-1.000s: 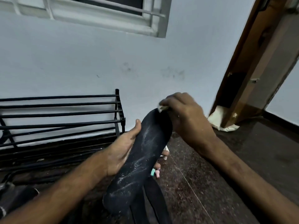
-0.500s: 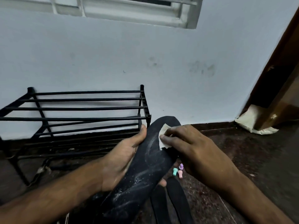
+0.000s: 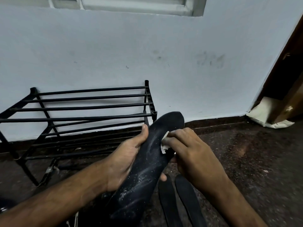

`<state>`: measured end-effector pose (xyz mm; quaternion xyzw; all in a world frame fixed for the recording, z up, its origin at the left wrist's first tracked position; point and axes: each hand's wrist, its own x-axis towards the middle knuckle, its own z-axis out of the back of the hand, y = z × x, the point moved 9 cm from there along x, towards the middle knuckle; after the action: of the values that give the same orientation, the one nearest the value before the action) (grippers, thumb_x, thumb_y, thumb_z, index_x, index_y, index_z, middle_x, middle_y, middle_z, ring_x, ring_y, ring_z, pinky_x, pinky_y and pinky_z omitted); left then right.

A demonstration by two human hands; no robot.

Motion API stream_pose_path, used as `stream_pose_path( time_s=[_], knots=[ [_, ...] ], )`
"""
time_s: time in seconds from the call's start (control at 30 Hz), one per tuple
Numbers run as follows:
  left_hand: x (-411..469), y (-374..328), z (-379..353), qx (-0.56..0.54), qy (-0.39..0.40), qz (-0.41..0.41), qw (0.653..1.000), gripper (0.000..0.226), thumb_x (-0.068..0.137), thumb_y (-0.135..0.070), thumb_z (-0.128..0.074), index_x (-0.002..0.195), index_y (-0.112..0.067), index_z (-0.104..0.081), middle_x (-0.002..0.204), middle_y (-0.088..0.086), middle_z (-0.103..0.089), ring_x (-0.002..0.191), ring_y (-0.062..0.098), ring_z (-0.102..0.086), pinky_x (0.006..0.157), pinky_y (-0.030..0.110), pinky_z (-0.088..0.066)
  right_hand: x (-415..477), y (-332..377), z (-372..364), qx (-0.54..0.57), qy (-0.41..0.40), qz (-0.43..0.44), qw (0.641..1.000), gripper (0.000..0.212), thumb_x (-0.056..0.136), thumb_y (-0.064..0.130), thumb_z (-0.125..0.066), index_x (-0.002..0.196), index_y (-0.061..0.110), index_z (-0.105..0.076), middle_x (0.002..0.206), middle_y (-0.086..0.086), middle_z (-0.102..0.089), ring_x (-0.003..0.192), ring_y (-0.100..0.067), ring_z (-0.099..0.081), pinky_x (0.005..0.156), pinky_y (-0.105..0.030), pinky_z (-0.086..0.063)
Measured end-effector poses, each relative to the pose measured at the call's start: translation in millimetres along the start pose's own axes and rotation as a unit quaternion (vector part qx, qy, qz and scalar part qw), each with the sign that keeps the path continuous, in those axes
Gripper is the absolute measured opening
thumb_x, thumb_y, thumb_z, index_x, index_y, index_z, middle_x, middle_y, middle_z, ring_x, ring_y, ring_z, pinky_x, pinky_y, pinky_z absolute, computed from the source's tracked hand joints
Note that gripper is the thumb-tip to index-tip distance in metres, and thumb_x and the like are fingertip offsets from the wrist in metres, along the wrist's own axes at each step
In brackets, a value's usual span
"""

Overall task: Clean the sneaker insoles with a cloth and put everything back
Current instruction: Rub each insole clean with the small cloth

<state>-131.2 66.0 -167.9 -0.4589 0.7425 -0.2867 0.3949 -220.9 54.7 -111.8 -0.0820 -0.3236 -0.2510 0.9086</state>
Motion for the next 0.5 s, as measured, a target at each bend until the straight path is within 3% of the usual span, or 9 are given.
stream_pose_path(
  time_s=[0.13, 0.23, 0.37, 0.43, 0.5],
  knots=[
    [4.7, 4.2, -7.4, 0.010, 0.007, 0.012, 1.000, 0.066, 0.095, -0.061, -0.038, 0.104, -0.007, -0.076, 0.086, 0.018, -0.070, 0.062, 0.030, -0.068, 0.058, 0.046, -0.059, 5.0, -15.0, 19.7, 0.025, -0.121, -0.091, 0.988, 0.035, 0.072, -0.002, -0.065, 0.106, 0.003, -0.071, 0.104, -0.010, -0.066, 0.095, -0.025, -0.062, 0.083, -0.029, -0.048],
    [1.9, 6.6, -18.4, 0.028, 0.017, 0.018, 0.999, 0.061, 0.096, -0.059, -0.039, 0.111, -0.008, -0.070, 0.087, 0.018, -0.071, 0.064, 0.031, -0.069, 0.058, 0.046, -0.059, 16.3, -10.6, 27.9, 0.007, -0.141, -0.083, 0.987, 0.029, 0.079, -0.001, -0.061, 0.106, 0.002, -0.071, 0.102, -0.011, -0.067, 0.093, -0.026, -0.062, 0.082, -0.030, -0.049],
    [-0.2, -2.6, -7.7, -0.004, -0.020, -0.004, 1.000, 0.064, 0.095, -0.058, -0.040, 0.101, -0.004, -0.075, 0.079, 0.018, -0.069, 0.058, 0.030, -0.067, 0.052, 0.045, -0.058, 25.0, 5.3, 6.1, 0.033, 0.013, -0.003, 0.999, 0.035, 0.071, -0.002, -0.076, 0.105, 0.006, -0.069, 0.104, -0.007, -0.063, 0.092, -0.025, -0.061, 0.076, -0.033, -0.052],
    [-1.7, -9.5, 5.3, 0.015, -0.037, -0.016, 0.999, 0.068, 0.095, -0.059, -0.037, 0.093, -0.005, -0.079, 0.084, 0.020, -0.071, 0.057, 0.031, -0.068, 0.052, 0.044, -0.058, 23.0, 0.8, -4.1, 0.044, 0.122, -0.014, 0.991, 0.034, 0.070, 0.000, -0.076, 0.101, 0.012, -0.068, 0.101, 0.000, -0.059, 0.092, -0.022, -0.061, 0.074, -0.033, -0.051],
    [-2.6, -9.6, 15.4, 0.043, -0.044, -0.010, 0.998, 0.070, 0.094, -0.063, -0.036, 0.103, -0.005, -0.076, 0.099, 0.025, -0.071, 0.058, 0.033, -0.067, 0.054, 0.042, -0.059, 14.0, -16.6, -10.1, 0.030, 0.218, -0.057, 0.974, 0.031, 0.074, -0.001, -0.069, 0.096, 0.020, -0.070, 0.095, 0.007, -0.056, 0.091, -0.018, -0.061, 0.074, -0.029, -0.048]
  ],
)
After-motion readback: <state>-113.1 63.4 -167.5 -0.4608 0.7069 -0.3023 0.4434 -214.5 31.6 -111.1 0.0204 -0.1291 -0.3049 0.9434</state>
